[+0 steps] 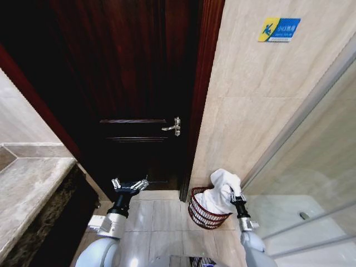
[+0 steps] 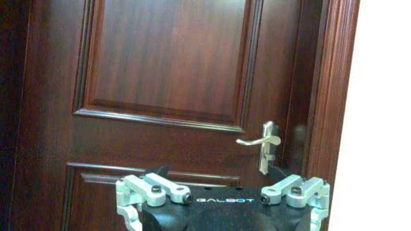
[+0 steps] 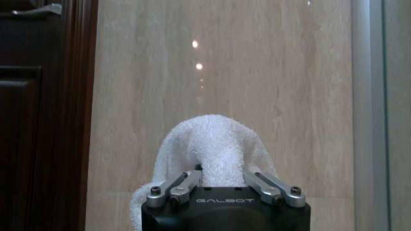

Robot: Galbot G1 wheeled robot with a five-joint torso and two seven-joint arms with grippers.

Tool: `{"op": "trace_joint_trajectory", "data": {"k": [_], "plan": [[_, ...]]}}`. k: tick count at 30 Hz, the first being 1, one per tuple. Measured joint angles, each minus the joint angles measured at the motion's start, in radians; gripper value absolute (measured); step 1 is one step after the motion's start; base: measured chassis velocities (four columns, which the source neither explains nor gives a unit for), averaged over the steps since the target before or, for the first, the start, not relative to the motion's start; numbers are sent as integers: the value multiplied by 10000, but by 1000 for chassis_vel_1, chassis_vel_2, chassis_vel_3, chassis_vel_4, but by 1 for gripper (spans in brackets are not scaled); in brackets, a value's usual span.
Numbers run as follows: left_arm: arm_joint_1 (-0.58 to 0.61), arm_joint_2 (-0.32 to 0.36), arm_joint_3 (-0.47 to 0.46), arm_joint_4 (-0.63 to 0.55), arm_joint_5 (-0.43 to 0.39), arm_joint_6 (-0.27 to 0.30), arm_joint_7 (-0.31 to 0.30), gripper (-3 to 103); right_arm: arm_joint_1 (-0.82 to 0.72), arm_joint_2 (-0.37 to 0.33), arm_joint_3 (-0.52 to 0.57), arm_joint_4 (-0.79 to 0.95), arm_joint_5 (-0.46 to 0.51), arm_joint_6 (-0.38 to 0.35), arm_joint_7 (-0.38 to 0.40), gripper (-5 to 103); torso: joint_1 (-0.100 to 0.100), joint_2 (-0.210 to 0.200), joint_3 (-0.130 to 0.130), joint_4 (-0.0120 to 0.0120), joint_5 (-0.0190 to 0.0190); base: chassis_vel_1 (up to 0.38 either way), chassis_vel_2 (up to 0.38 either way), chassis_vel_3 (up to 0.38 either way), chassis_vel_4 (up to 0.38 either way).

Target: Discard the used towel into the hamper.

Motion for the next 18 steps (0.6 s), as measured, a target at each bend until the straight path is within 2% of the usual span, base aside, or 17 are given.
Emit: {"op": "trace_joint_trajectory", "data": {"k": [18], "plan": [[0, 0, 0, 0, 0, 0, 1, 100, 1037, 432, -262, -2355, 376, 0, -365, 16, 0, 0, 0, 1, 1, 0, 0, 0, 0]]}}
